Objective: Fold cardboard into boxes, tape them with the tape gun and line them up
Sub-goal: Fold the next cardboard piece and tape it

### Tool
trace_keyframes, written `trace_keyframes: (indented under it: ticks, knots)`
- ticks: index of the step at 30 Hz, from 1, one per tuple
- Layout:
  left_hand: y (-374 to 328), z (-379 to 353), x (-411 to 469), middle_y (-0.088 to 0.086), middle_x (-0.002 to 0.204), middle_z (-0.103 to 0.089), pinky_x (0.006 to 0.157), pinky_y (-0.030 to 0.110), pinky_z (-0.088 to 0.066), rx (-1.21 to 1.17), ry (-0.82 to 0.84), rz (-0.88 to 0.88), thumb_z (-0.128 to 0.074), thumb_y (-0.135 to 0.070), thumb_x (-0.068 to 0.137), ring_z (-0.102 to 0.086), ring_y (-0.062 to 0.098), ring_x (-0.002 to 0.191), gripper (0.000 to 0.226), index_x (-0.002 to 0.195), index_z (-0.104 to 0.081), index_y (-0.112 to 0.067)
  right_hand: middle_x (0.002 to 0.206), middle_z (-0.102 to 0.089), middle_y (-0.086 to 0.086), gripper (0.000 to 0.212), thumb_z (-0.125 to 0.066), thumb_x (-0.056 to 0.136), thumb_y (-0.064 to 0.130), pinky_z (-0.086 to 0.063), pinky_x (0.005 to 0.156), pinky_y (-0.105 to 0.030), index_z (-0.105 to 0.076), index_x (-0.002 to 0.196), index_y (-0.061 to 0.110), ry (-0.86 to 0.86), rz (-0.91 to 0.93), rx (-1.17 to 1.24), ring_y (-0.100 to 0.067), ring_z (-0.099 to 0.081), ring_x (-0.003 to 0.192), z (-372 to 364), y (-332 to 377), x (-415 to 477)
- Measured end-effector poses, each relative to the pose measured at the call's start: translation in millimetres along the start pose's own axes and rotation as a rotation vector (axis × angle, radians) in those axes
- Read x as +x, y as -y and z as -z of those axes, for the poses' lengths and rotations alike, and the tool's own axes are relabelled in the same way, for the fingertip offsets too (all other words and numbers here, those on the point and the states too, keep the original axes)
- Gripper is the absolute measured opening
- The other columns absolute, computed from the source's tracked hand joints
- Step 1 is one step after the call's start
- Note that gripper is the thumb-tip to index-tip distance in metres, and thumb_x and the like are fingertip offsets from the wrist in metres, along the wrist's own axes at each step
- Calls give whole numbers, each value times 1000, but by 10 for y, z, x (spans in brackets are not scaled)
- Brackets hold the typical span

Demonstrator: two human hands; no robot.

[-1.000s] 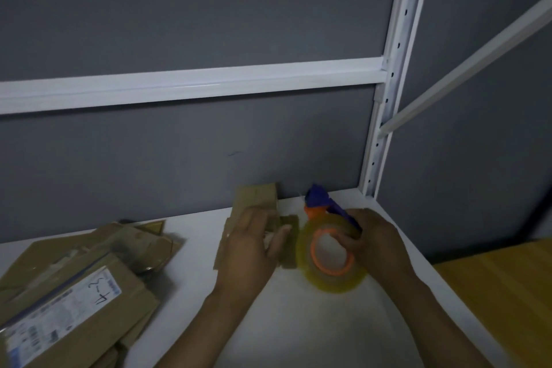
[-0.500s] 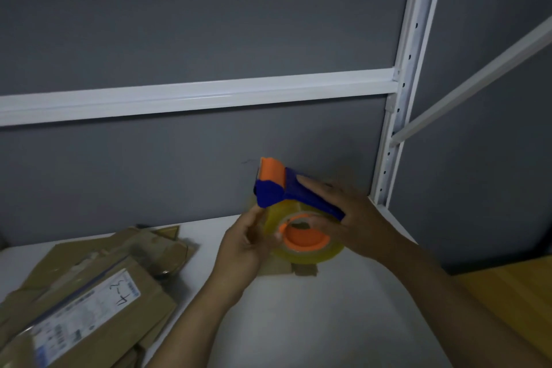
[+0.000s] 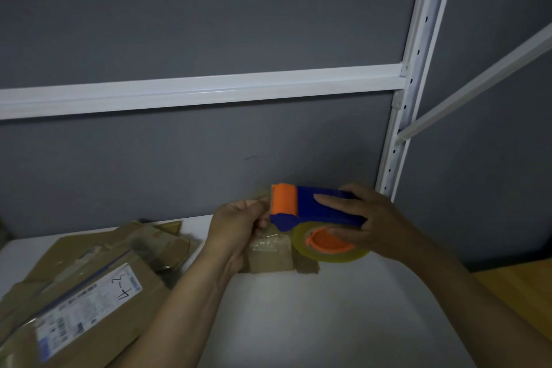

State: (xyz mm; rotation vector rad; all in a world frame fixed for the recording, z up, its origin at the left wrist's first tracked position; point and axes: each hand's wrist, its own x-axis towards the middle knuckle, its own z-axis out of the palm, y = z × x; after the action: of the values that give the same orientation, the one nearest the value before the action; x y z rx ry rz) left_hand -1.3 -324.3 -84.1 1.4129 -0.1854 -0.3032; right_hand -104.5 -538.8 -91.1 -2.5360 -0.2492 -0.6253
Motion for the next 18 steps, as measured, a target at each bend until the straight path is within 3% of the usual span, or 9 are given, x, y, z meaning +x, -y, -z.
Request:
trace_keyframes:
  ticks: [6,10,14,18]
  knots:
    - [109,194,123,0,51,-57,56,25,-40,162,-139,-68,-59,-3,91,-46,9,49,32,60,-61,-7,108,-41,26,59,-76,77,40,-35,79,-1,-41,122,57,90,-69,-29,14,-42,103,123,-164,-34]
    - [279,342,183,9,59,-55,68,32,-39,260,-196,-35,-60,-7,91,-45,20,62,33,59,-59,-6,107,-37,25,60,-73,80,40,-35,78,-1,-34,120,63,212,-117,-50,6,-43,101,65,-161,10]
    - [423,446,187,8,63,-57,69,32,-42,319,-232,-4,-64,-10,90,-49,21,66,27,64,-62,-4,109,-35,27,56,-71,82,40,-39,78,-3,-39,126,54,280,-142,-53,0,-43,110,7,-182,35]
    - [540,472,169,10,61,-54,64,30,-41,241,-250,83,-60,-4,91,-46,19,61,29,62,-59,-4,113,-34,19,60,-69,83,44,-36,74,0,-42,137,43,320,-142,-156,2,-41,104,-66,-154,71]
